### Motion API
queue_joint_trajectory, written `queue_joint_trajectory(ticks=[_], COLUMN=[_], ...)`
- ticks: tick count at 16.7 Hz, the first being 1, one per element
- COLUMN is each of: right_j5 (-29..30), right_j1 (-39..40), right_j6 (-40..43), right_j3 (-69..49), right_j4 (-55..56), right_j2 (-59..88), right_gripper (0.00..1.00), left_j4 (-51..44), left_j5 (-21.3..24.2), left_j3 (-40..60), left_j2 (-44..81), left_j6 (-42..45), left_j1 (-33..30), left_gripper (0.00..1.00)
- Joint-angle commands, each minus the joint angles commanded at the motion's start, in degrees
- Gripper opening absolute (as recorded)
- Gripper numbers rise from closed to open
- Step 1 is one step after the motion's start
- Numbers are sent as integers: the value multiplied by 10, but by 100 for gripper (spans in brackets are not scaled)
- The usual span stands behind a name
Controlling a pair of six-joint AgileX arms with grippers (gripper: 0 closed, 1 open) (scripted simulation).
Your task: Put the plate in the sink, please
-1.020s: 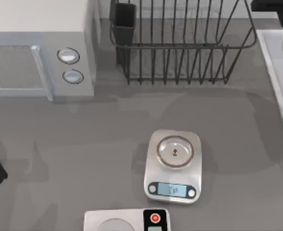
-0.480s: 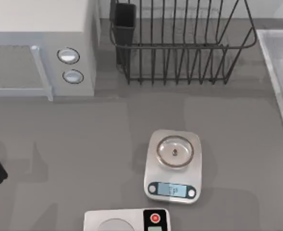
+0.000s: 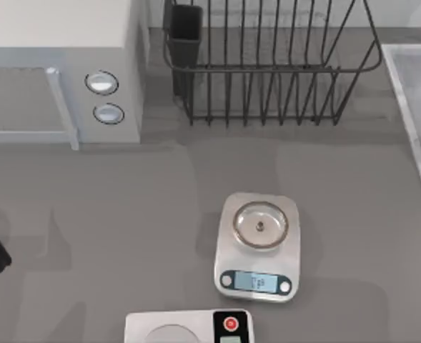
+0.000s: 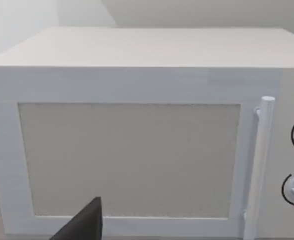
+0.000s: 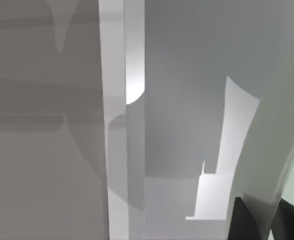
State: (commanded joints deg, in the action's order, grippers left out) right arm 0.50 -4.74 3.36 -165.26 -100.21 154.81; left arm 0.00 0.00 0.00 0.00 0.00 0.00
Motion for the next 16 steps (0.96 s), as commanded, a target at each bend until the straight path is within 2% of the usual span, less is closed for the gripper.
queue_joint_trajectory(ticks=[10, 16], right_j5=[0, 0], right_j1=[0, 0], right_j6=[0, 0], right_j3=[0, 0], right_j4=[0, 0], right_j2=[0, 0], right_gripper=[98, 100], left_j4=[0, 0], left_j5=[0, 0], left_j3=[0, 0], left_j2=[0, 0], left_j6=[0, 0], left_j1=[0, 0], left_gripper=[100, 100])
